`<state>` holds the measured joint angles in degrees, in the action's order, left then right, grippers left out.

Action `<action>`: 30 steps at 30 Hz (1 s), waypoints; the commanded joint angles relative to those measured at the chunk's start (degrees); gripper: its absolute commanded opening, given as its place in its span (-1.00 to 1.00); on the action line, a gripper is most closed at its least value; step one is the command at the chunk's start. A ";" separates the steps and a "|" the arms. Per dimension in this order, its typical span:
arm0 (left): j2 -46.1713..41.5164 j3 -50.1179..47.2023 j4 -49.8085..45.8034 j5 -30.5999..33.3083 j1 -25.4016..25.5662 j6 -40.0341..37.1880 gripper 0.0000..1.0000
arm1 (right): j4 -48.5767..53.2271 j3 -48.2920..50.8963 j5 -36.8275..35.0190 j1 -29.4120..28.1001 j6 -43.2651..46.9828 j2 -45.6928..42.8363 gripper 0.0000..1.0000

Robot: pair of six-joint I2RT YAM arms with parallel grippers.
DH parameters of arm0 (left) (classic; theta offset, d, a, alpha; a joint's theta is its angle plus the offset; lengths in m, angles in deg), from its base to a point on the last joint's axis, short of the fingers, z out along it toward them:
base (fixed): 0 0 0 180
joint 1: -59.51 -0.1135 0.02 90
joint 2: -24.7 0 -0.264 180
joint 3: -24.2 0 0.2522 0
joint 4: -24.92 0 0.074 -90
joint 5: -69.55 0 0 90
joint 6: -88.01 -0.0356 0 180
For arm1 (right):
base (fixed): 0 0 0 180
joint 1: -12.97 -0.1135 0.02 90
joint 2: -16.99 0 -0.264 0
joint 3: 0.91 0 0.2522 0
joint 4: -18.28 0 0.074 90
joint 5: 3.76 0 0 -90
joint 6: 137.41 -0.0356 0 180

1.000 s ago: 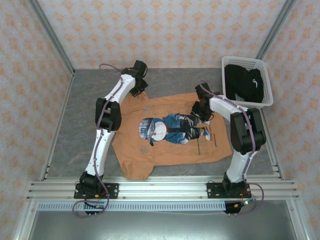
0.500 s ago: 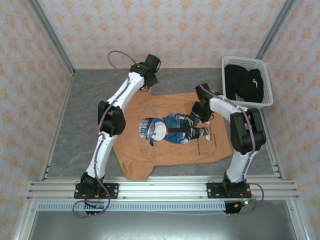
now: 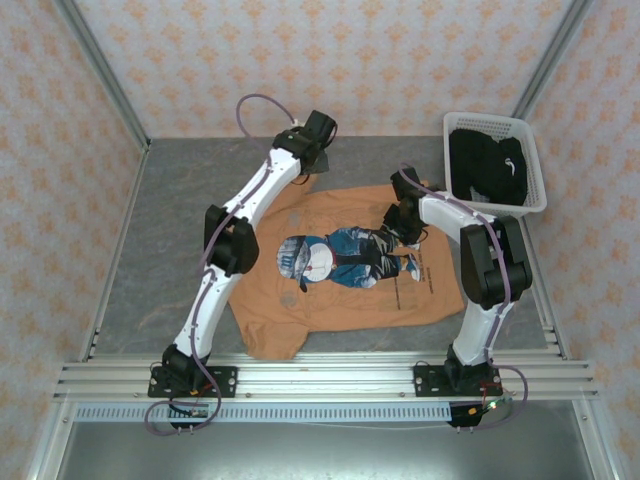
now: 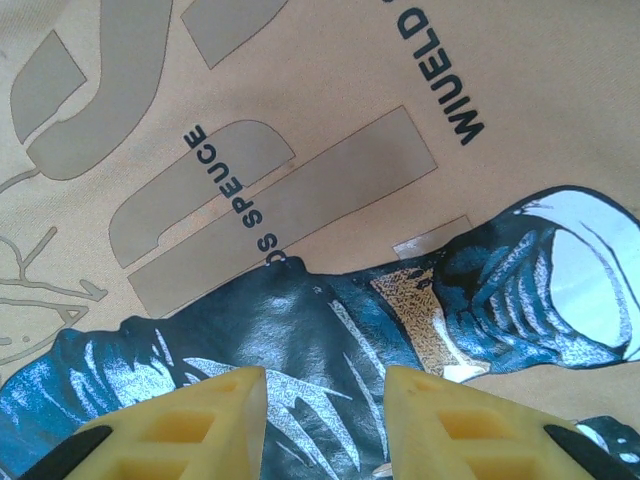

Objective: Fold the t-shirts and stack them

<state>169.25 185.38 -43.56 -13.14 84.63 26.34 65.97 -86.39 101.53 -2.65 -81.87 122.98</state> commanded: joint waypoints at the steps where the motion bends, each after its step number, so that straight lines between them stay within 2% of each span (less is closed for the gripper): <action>1: 1.60 3.89 -0.13 -2.36 -0.42 -3.97 0.38 | 1.03 -0.05 -1.25 -0.13 -0.46 -1.84 -0.27; 3: -1.50 0.90 -0.46 -0.85 -1.14 -3.29 0.40 | 1.27 -0.77 -1.57 -0.06 -0.18 -1.58 -0.27; 5: -5.94 -6.71 1.58 -1.23 -3.09 -0.37 0.33 | 1.57 -1.84 -1.89 0.06 -0.15 -0.95 -0.27; 7: -9.97 -15.94 4.89 -4.98 -6.72 5.44 0.13 | 1.60 -3.25 -1.91 0.37 -0.18 0.05 -0.27; 10: -10.59 -22.21 5.79 -11.37 -11.07 10.05 -0.22 | 2.15 -6.10 -1.98 1.01 -0.13 1.92 -0.27; 12: -8.58 -21.88 4.82 -14.95 -12.54 10.68 -0.37 | 2.70 -8.51 -2.23 1.51 0.17 3.27 -0.27; 16: -3.93 -18.70 4.38 -17.98 -12.82 10.65 -0.42 | 3.85 -12.70 -2.96 2.62 0.53 6.20 -0.27; 24: 5.20 -9.41 -2.17 -17.27 -13.18 12.79 -0.49 | 6.08 -18.01 -4.30 4.62 0.07 10.89 -0.27; 30: 7.35 -10.05 -6.34 -14.04 -15.28 14.42 -0.63 | 9.58 -21.67 -6.52 5.78 -0.67 14.94 -0.27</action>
<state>173.80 175.24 -43.73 -29.93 71.28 38.98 71.35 -105.54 98.06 2.58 -81.87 135.90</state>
